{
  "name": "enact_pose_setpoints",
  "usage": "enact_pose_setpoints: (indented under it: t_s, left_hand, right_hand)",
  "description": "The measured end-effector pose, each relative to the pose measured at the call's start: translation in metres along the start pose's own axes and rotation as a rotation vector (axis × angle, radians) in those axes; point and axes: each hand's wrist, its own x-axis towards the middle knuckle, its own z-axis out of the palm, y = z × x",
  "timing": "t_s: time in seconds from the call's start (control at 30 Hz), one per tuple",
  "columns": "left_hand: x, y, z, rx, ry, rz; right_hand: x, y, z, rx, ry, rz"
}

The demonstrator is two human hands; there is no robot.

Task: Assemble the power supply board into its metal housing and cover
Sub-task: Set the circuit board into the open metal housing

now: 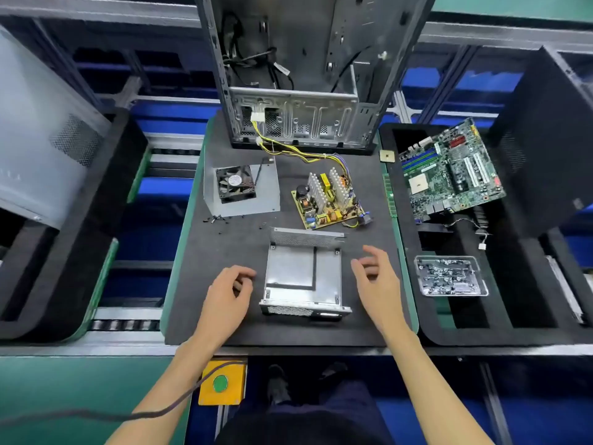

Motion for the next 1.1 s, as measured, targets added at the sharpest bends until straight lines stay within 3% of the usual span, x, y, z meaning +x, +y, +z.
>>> enact_pose_setpoints:
  t_s: [0.27, 0.5, 0.73, 0.9, 1.1]
  left_hand:
    - [-0.004, 0.014, 0.008, -0.140, -0.172, -0.119]
    - [-0.015, 0.024, 0.000, -0.152, -0.256, -0.156]
    - [0.004, 0.037, -0.007, -0.080, 0.006, 0.003]
    - [0.022, 0.051, -0.002, 0.066, 0.040, 0.200]
    - [0.030, 0.055, 0.002, 0.221, 0.047, 0.207]
  right_hand:
    - [0.023, -0.039, 0.023, 0.037, -0.159, -0.108]
    - [0.029, -0.041, 0.027, 0.079, -0.129, -0.111]
    - [0.030, -0.049, 0.022, 0.037, -0.239, -0.155]
    - [0.028, -0.060, 0.029, 0.030, -0.382, -0.174]
    - [0.024, -0.060, 0.030, 0.081, -0.379, -0.148]
